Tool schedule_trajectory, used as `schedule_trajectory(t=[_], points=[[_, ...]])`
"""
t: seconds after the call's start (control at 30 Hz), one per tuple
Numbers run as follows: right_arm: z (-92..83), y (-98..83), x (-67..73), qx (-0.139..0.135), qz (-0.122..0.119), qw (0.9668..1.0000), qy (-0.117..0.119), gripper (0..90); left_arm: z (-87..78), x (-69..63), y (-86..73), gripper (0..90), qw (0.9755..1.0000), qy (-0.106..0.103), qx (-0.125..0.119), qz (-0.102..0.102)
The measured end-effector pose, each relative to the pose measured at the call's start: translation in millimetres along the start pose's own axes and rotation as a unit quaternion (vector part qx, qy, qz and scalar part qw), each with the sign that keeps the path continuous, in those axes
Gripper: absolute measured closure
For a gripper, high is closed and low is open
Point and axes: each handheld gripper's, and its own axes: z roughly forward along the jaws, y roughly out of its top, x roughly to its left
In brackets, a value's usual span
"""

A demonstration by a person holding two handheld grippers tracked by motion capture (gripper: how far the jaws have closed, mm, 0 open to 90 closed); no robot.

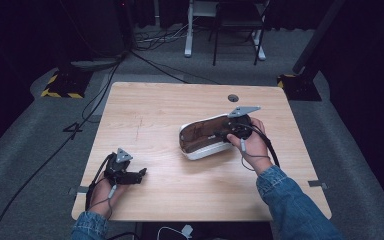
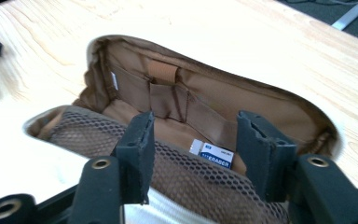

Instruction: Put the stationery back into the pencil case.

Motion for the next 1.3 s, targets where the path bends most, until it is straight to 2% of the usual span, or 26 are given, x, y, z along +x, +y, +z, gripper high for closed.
schedule_trajectory(t=[0.2, 0.27, 0.3, 0.37, 0.47, 0.73, 0.9, 1.07, 1.1, 1.27, 1.3], points=[[-25.3, -6.2, 3.7, -0.027, 0.003, 0.9996, 0.004, 40.4, 0.0, 0.0, 0.0, 14.5, 1.0, 0.0, 0.0, 0.0], [-29.0, -7.5, 4.5, -0.029, 0.001, 0.9996, 0.004, 39.6, 0.0, 0.0, 0.0, 14.5, 1.0, 0.0, 0.0, 0.0], [-37.3, -10.7, 6.5, -0.037, 0.0, 0.9993, 0.004, 38.0, 0.0, -0.1, 0.0, 14.5, 1.0, 0.0, 0.0, 0.0], [-40.0, -12.0, 7.0, -0.039, -0.001, 0.9992, 0.004, 37.3, 0.0, -0.1, 0.0, 14.5, 1.0, 0.0, 0.0, 0.0], [-53.1, -19.2, 7.7, -0.044, 0.0, 0.999, -0.001, 32.4, -0.2, 0.1, -0.1, 14.5, 1.0, 0.001, -0.001, 0.002], [-78.1, -39.0, 5.9, -0.051, 0.005, 0.9984, -0.024, 29.0, 0.0, 0.0, 0.0, 14.4, 1.0, -0.001, 0.0, 0.0], [-93.0, -52.4, 2.3, -0.059, 0.02, 0.9974, -0.035, 26.7, 1.1, 0.6, 0.9, 14.4, 1.0, -0.002, -0.002, 0.001], [-102.8, -64.6, 0.5, -0.057, 0.023, 0.9972, -0.042, 26.2, 1.3, 1.1, 1.8, 14.4, 1.0, -0.001, 0.001, 0.002], [-107.3, -72.0, 0.2, -0.058, 0.03, 0.9968, -0.045, 26.1, 1.5, 1.2, 1.8, 14.4, 1.0, -0.001, 0.0, 0.002], [-113.8, -84.1, -0.2, -0.055, 0.044, 0.996, -0.055, 24.7, 1.6, 1.0, 1.8, 14.4, 1.0, -0.001, -0.001, 0.001], [-117.1, -92.2, -0.4, -0.057, 0.053, 0.9951, -0.061, 24.5, 1.5, 1.2, 1.8, 14.4, 1.0, 0.0, 0.0, 0.002]])
